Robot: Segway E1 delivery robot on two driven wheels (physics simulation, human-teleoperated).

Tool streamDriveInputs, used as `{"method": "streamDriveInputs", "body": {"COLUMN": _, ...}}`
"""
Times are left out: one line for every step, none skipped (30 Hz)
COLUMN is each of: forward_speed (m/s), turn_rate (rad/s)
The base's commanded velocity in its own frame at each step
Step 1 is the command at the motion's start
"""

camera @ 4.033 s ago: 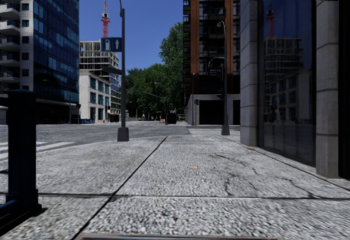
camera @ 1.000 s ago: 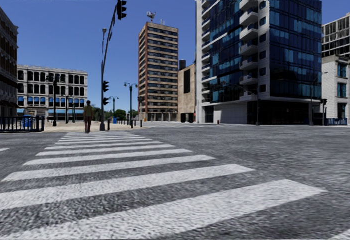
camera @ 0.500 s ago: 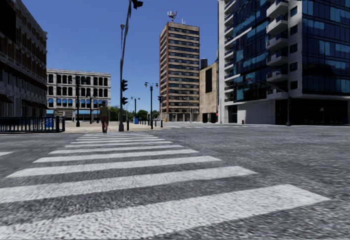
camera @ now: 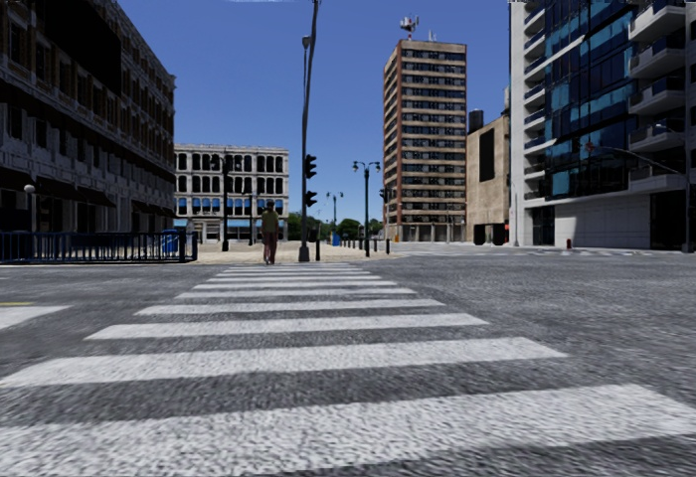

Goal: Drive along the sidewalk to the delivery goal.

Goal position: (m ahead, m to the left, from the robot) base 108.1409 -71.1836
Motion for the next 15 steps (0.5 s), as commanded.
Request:
{"method": "streamDriveInputs", "body": {"forward_speed": 1.98, "turn_rate": 0.47}}
{"method": "streamDriveInputs", "body": {"forward_speed": 1.98, "turn_rate": 0.47}}
{"method": "streamDriveInputs", "body": {"forward_speed": 1.98, "turn_rate": 0.47}}
{"method": "streamDriveInputs", "body": {"forward_speed": 1.98, "turn_rate": 0.47}}
{"method": "streamDriveInputs", "body": {"forward_speed": 1.98, "turn_rate": 0.47}}
{"method": "streamDriveInputs", "body": {"forward_speed": 1.98, "turn_rate": 0.47}}
{"method": "streamDriveInputs", "body": {"forward_speed": 1.98, "turn_rate": 0.47}}
{"method": "streamDriveInputs", "body": {"forward_speed": 1.98, "turn_rate": 0.47}}
{"method": "streamDriveInputs", "body": {"forward_speed": 1.98, "turn_rate": 0.47}}
{"method": "streamDriveInputs", "body": {"forward_speed": 1.98, "turn_rate": 0.47}}
{"method": "streamDriveInputs", "body": {"forward_speed": 1.98, "turn_rate": 0.47}}
{"method": "streamDriveInputs", "body": {"forward_speed": 1.98, "turn_rate": 0.47}}
{"method": "streamDriveInputs", "body": {"forward_speed": 1.98, "turn_rate": 0.47}}
{"method": "streamDriveInputs", "body": {"forward_speed": 1.98, "turn_rate": 0.47}}
{"method": "streamDriveInputs", "body": {"forward_speed": 1.98, "turn_rate": 0.47}}
